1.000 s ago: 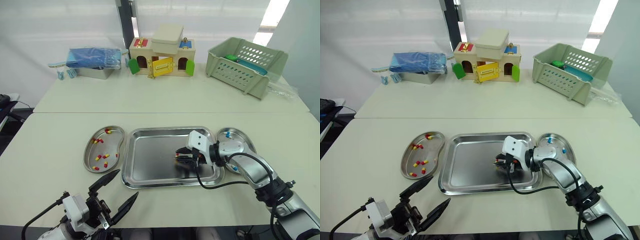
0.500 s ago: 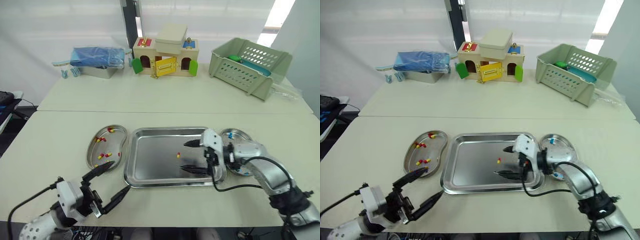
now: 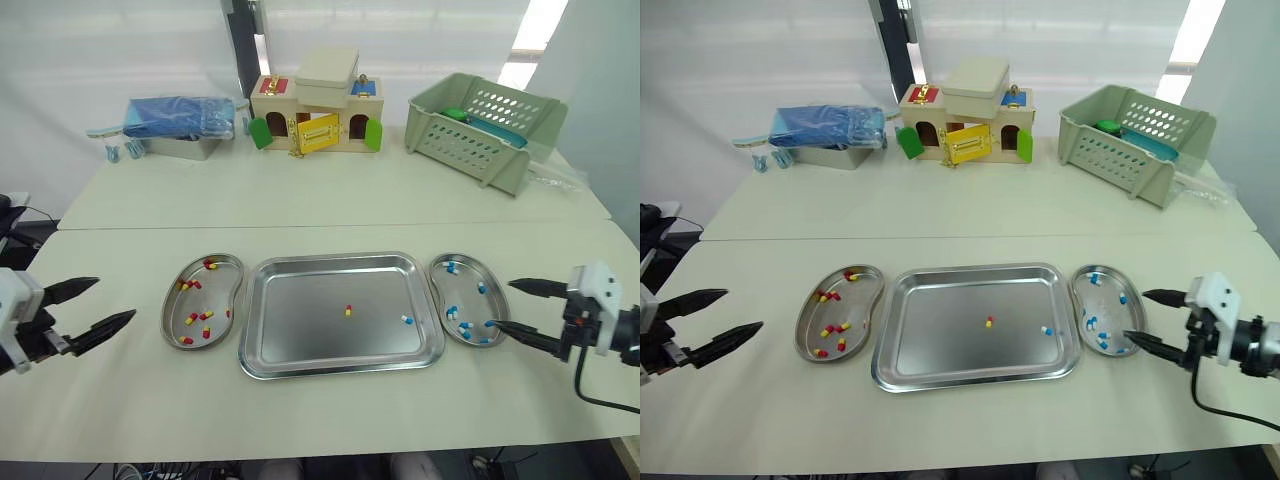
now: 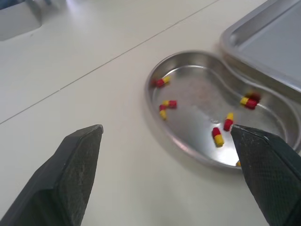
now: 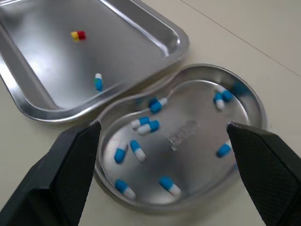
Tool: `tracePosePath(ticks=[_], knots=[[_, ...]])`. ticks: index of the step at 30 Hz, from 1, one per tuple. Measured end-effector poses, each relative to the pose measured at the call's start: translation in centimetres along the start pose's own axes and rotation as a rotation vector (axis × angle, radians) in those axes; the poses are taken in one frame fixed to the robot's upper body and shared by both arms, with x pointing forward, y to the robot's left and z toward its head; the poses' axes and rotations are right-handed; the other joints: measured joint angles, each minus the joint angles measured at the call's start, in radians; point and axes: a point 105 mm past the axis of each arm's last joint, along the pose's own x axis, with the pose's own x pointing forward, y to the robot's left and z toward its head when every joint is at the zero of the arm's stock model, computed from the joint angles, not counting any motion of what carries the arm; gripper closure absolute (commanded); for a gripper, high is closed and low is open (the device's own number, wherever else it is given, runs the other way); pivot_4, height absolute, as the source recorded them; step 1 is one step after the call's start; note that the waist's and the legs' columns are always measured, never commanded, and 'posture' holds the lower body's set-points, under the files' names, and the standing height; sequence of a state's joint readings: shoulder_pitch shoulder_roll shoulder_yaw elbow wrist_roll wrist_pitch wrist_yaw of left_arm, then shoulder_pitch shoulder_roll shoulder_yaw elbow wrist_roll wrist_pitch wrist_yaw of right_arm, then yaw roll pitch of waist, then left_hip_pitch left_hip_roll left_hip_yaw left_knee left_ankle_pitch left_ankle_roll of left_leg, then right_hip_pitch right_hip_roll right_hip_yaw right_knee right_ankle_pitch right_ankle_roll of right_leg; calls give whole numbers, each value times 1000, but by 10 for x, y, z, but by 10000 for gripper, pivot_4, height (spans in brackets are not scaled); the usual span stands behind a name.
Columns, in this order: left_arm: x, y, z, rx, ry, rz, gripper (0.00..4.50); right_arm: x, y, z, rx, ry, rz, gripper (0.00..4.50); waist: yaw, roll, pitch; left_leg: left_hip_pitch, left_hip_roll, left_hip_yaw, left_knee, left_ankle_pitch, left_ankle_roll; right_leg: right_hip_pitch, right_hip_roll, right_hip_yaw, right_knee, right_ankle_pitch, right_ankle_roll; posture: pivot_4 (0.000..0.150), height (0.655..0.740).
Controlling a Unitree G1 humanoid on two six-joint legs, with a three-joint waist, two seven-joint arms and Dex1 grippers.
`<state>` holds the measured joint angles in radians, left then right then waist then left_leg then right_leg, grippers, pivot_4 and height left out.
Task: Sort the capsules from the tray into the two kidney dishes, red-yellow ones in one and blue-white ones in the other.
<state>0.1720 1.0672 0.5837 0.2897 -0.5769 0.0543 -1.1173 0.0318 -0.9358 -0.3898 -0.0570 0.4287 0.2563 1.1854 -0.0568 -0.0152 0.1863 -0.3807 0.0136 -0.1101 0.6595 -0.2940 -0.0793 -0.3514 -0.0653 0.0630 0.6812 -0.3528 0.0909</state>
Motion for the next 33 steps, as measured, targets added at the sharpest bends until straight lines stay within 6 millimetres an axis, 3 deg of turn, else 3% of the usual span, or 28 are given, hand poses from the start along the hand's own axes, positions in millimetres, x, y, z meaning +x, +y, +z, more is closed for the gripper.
tracePosePath(ticks=[3, 7, 16, 21, 25, 33], knots=[[-7, 9, -9, -9, 42, 25, 0, -14, -13, -13, 14, 34, -56, 228, -2, 0, 0, 0, 0, 1, 0, 0, 0, 0, 0, 0, 0, 0, 0, 1500, 7400], [-11, 12, -15, -11, 69, 31, 0, -21, -17, -24, 26, 53, -67, 228, -2, 0, 0, 0, 0, 1, 0, 0, 0, 0, 0, 0, 0, 0, 0, 1500, 7400], [7, 1, 8, 34, 19, -46, 0, -29, -5, -33, 31, 55, -63, 228, 4, 0, 0, -1, 0, 1, 0, 0, 0, 0, 0, 0, 0, 0, 0, 1500, 7400], [56, -47, 37, 78, -87, -278, 0, -23, 39, -28, 50, -48, 23, 228, 19, 1, 0, -1, 1, 1, 1, 0, 0, 2, -1, 0, 0, 0, 0, 1500, 7400], [100, -102, 57, 91, -232, -499, 0, -11, 83, -15, 35, -114, 118, 228, 24, 1, 0, -1, 1, 1, 3, 0, -1, 3, 0, -1, 0, 0, 0, 1500, 7400], [148, -177, 89, 159, -380, -840, 0, 12, 122, 2, 39, -219, 131, 228, 18, 1, -1, 0, 0, 0, 3, 0, -1, 3, 0, 0, 0, 0, 0, 1500, 7400]])
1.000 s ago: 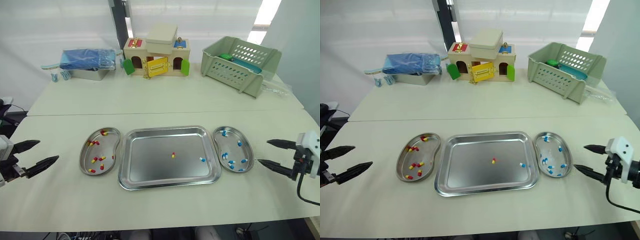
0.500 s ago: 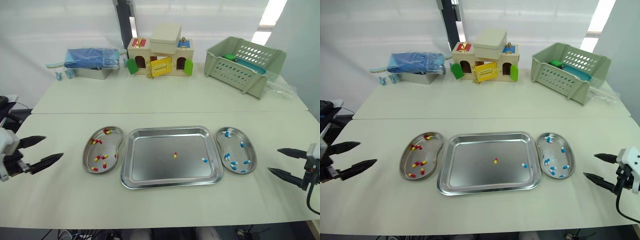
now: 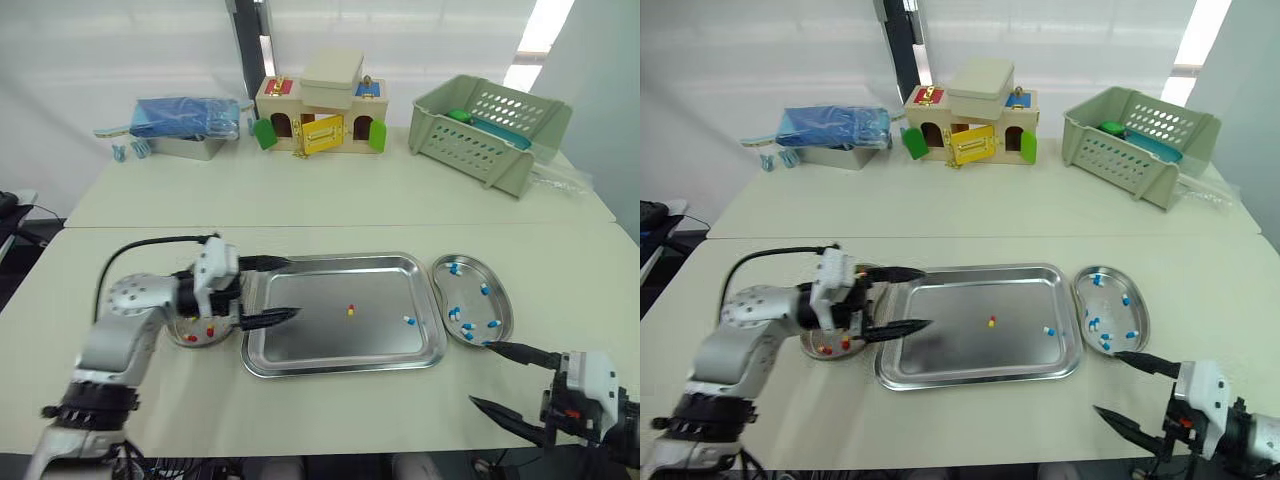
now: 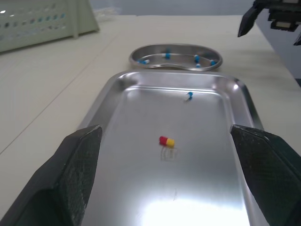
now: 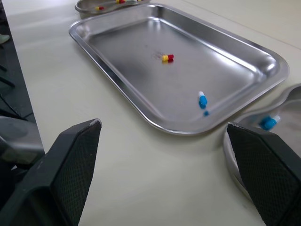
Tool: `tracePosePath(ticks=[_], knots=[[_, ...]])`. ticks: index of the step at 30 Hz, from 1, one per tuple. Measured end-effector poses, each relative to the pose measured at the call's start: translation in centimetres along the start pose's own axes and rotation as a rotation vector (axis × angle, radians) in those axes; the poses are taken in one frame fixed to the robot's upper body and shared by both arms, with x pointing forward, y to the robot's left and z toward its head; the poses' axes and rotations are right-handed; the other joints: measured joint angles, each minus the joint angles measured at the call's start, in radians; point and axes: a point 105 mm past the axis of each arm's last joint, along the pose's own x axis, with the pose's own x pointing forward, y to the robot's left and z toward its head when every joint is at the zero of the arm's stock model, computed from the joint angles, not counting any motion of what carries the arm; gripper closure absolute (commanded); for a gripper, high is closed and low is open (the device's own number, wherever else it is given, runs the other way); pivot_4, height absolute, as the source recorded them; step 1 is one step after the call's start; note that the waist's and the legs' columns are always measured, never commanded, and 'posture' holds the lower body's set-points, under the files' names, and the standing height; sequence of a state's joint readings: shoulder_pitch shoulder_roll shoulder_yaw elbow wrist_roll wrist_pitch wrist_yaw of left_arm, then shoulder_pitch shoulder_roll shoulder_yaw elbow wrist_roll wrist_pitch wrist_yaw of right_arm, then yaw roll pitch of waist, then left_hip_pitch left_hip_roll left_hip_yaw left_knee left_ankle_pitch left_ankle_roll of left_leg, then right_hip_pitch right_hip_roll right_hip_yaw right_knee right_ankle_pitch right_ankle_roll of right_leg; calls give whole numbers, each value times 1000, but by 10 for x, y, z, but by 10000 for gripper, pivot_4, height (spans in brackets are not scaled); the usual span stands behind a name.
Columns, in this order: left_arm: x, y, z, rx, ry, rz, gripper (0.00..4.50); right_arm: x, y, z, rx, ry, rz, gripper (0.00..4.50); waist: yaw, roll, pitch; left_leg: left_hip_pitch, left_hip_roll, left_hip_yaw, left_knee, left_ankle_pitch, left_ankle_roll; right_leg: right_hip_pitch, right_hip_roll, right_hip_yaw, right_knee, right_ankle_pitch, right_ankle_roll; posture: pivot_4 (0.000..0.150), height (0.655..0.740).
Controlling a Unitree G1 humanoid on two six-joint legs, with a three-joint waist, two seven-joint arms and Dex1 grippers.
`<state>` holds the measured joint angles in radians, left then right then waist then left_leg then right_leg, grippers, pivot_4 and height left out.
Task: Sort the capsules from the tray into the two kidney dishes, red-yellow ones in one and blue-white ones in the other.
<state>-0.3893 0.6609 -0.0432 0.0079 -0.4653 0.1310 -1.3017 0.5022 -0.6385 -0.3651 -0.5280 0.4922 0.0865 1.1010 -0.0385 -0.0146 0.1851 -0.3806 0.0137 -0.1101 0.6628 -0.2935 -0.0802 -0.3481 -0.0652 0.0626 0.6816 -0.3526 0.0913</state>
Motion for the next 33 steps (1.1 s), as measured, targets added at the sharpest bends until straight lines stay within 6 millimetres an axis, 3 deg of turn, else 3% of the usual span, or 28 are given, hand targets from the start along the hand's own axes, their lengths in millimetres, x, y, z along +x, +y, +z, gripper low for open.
tracePosePath(ticks=[7, 12, 17, 23, 33], knots=[[47, 4, -17, 48, -11, -170, 0, 13, 20, 2, 28, -27, -50, 228, 5, 0, 0, 0, 0, -1, 0, 0, 0, 0, 0, 0, 0, 0, 0, 1500, 7400], [65, 9, -24, 52, 45, -236, 0, 21, 23, 9, 24, -52, -90, 228, 4, 0, 0, 0, -1, -1, 0, 0, 0, 0, 0, 0, 0, 0, 0, 1500, 7400], [73, 12, -39, 4, 101, -256, 0, 23, 25, 6, 39, -41, -115, 228, 4, 0, 0, 0, -1, -1, 0, 0, 0, 0, 0, -1, 0, 0, 0, 1500, 7400], [83, 16, -39, 15, 148, -292, 0, 24, 27, 4, 45, -42, -130, 228, 4, 0, 0, 0, -1, -2, 0, 0, 0, 0, 0, -1, 0, 0, 0, 1500, 7400], [88, 22, -55, 59, 270, -295, 0, 25, 32, -1, 48, -42, -140, 228, 4, 0, 0, 0, -1, -2, 0, 0, 0, 0, 0, -1, 0, 0, 0, 1500, 7400]])
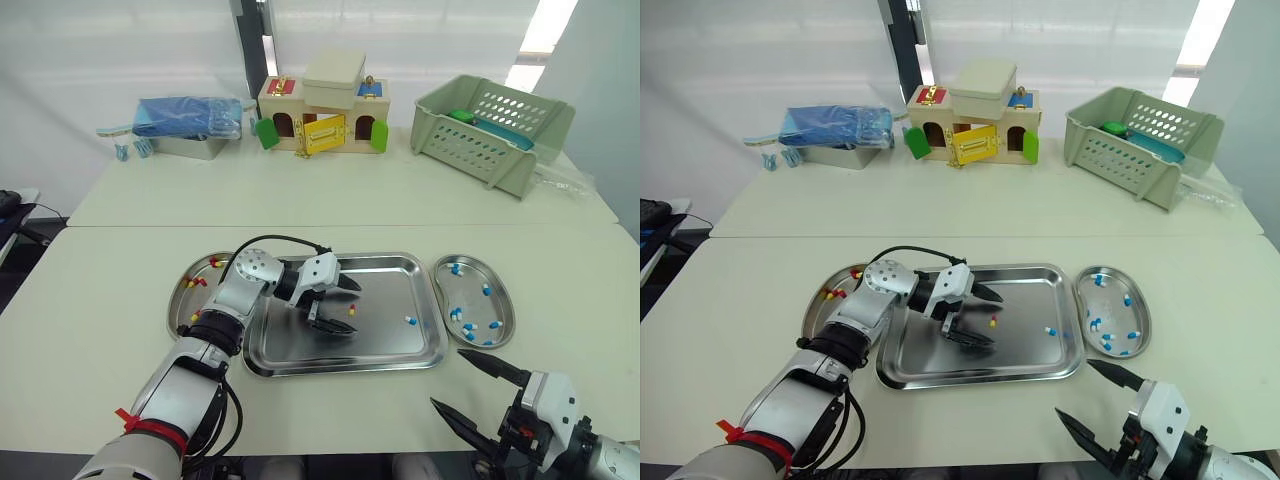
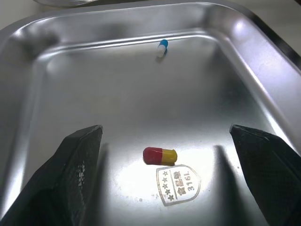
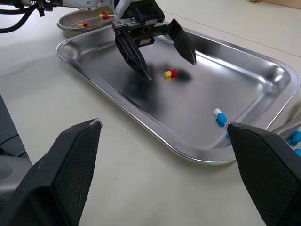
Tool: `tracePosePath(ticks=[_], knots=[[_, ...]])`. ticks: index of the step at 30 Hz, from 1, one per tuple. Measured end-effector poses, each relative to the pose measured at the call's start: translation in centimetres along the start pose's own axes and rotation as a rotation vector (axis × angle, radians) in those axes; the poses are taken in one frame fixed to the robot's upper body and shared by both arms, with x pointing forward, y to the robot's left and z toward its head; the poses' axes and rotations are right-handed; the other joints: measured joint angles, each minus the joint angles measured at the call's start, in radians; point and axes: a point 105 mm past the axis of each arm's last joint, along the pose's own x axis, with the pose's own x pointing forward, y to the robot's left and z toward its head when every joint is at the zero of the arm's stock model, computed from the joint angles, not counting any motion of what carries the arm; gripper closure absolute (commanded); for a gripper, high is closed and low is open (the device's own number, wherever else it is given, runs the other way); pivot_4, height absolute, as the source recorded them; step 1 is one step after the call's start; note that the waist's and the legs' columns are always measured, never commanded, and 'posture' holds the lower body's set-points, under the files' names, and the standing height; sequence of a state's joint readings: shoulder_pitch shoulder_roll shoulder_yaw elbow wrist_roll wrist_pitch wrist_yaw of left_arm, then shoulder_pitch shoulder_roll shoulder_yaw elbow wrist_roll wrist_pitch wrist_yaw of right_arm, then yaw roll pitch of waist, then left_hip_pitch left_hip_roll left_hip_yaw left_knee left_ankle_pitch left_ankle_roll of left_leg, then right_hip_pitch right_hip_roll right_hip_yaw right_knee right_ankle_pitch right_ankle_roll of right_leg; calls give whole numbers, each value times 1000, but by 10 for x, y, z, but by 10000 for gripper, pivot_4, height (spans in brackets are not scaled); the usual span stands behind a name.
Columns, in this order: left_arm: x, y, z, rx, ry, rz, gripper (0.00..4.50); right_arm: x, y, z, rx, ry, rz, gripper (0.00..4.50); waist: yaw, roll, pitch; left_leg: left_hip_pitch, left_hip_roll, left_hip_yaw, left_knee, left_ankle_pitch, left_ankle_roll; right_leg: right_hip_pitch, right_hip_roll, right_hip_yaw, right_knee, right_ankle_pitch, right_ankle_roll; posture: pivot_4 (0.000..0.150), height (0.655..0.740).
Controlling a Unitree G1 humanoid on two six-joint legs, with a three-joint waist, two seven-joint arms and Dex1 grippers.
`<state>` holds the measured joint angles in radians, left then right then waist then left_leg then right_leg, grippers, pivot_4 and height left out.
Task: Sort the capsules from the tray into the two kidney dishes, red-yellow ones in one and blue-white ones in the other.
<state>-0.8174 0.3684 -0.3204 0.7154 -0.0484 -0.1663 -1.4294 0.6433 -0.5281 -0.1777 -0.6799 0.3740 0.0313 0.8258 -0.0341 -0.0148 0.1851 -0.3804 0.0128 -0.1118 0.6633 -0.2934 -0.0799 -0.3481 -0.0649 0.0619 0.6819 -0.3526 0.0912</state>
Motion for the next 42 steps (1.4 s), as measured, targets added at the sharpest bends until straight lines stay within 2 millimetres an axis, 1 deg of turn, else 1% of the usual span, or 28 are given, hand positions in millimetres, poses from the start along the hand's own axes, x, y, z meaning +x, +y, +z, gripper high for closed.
tracePosePath(ticks=[3, 27, 35, 36, 38, 42], knots=[[-1, 1, -6, -1, 26, 3, 0, -1, 0, -4, 9, 6, -5, 228, 0, 0, 0, 0, 0, 0, 0, 0, 0, 0, 0, 0, 0, 0, 0, 1500, 7400], [-2, 3, -6, 35, 39, -5, 0, 0, -1, -5, 7, 6, -21, 228, 0, 0, 0, 0, 0, 0, 0, 0, 0, 0, 0, 0, 0, 0, 0, 1500, 7400], [2, 2, -5, -17, 34, -22, 0, 1, -1, -4, 4, 4, -23, 228, 0, 0, 0, 0, 0, 0, 0, 0, 0, 0, 0, 0, 0, 0, 0, 1500, 7400], [3, 2, -4, -19, 28, -21, 4005, 2, -1, -4, 4, 4, -23, 0, 0, 0, 0, 0, 0, 0, 0, 0, 0, 1, 0, 0, 0, 0, 0, 1500, 7400], [4, 3, -4, -29, 26, -11, 8870, 3, -1, -4, 4, 2, -19, 0, 0, 0, 0, 0, 0, 0, 0, 0, 0, 0, 0, 0, 0, 0, 0, 1500, 7400], [3, 4, -3, -38, 38, -7, 22199, 3, 0, -4, 7, 1, -14, 0, -1, 0, 0, 0, 0, 0, 0, 0, 0, 0, 0, 0, 1, 0, 0, 1500, 7400]])
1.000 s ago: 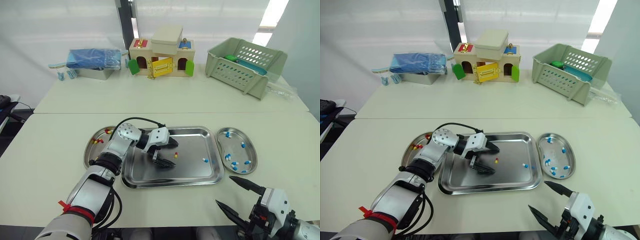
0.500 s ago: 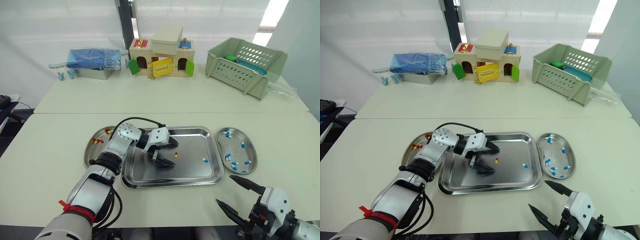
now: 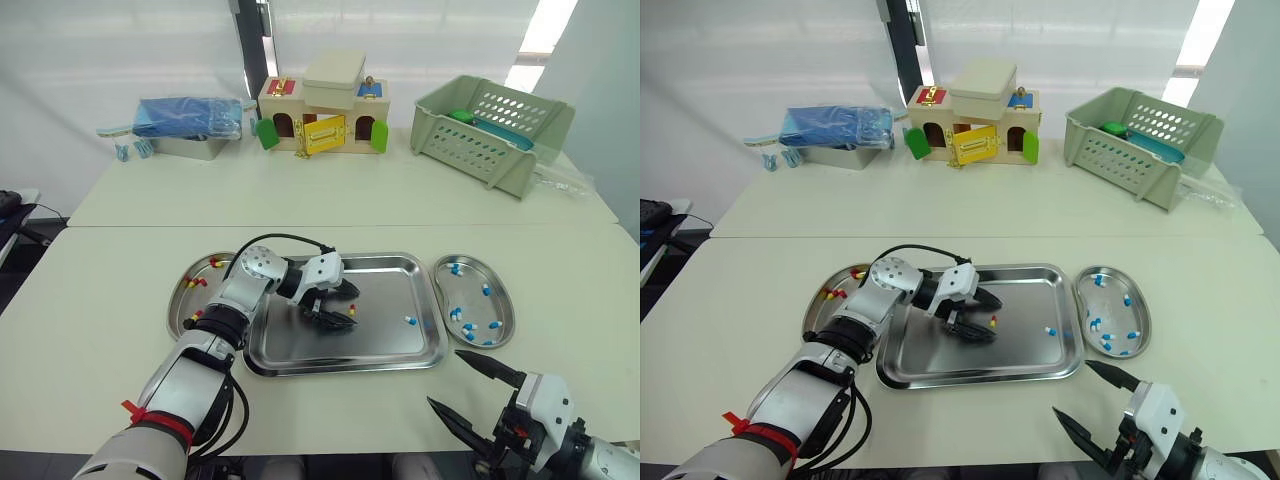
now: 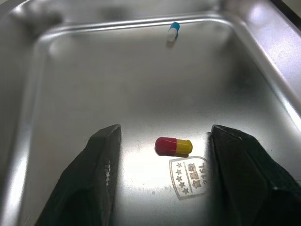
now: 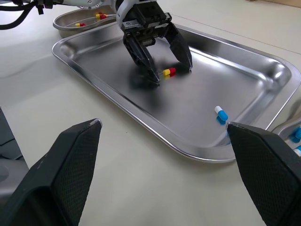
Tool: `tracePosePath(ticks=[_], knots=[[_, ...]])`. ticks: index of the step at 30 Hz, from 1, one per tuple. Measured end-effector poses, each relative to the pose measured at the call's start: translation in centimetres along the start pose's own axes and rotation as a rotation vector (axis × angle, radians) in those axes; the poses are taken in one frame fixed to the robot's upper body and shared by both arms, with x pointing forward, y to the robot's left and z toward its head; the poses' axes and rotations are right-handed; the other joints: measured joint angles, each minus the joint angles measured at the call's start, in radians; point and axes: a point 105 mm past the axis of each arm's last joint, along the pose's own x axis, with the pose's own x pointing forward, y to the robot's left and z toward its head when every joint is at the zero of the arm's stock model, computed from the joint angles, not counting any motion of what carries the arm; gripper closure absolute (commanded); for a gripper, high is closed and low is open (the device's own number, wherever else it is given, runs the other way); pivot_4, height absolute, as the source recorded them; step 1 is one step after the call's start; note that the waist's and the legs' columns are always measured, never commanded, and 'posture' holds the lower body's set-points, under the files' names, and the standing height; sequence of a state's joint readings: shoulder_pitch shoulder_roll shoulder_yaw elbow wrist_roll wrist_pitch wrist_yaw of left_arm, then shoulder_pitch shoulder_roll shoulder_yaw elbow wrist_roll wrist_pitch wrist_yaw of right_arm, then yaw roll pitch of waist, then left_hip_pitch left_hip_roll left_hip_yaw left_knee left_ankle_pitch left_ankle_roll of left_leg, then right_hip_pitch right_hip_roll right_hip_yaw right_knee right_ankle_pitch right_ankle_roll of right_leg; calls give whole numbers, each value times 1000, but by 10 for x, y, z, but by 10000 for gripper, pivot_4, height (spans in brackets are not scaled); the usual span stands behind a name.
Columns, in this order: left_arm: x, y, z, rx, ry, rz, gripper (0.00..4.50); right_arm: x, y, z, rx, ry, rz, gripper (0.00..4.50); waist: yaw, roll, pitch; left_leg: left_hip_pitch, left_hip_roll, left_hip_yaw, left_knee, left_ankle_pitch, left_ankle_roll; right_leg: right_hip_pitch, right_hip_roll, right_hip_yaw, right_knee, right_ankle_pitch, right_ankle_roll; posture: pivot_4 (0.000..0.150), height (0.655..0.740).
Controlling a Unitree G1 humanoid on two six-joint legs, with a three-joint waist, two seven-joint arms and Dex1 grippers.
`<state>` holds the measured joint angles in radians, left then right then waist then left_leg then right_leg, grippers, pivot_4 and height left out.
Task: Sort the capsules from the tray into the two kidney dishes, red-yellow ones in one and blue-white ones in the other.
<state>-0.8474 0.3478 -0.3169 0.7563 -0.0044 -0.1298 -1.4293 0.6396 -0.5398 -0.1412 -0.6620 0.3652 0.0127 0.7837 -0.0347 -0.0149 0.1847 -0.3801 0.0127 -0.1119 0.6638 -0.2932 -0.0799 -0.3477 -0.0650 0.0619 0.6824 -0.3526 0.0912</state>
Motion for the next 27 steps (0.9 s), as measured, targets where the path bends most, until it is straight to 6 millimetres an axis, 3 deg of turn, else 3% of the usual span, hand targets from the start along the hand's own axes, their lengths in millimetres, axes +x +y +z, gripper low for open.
tracePosePath(ticks=[6, 7, 21, 24, 27], knots=[[0, -1, 0, -8, 6, -3, 41040, 0, 0, 0, 0, 1, 1, 0, 0, 0, 0, 0, 0, 0, 0, 0, 0, 0, 0, 0, 0, 0, 0, 1500, 7400], [0, -1, 0, -7, 5, -2, 41843, 0, 0, 0, -1, 1, 1, 0, 0, 0, 0, 0, 0, 0, 0, 0, 0, 0, 0, 0, 0, 0, 0, 1500, 7400], [-2, -3, 5, -16, -23, 8, 41843, 1, 1, 0, 2, 5, 12, 0, -1, 0, 0, 0, 0, 0, 0, 0, 0, 0, 0, 0, 0, 0, 0, 1500, 7400], [-20, -2, 15, -24, -68, 78, 41843, 2, 3, 2, -13, 9, 38, 0, -8, 0, 0, 0, 0, -1, 0, 0, 0, -1, 0, 0, 1, 0, 0, 1500, 7400], [-53, 2, 27, -50, -105, 214, 41843, 3, 3, 6, -33, 11, 77, 0, -14, 0, 0, 0, 0, -1, 0, 0, 0, -1, 0, 0, 1, 0, 0, 1500, 7400]])
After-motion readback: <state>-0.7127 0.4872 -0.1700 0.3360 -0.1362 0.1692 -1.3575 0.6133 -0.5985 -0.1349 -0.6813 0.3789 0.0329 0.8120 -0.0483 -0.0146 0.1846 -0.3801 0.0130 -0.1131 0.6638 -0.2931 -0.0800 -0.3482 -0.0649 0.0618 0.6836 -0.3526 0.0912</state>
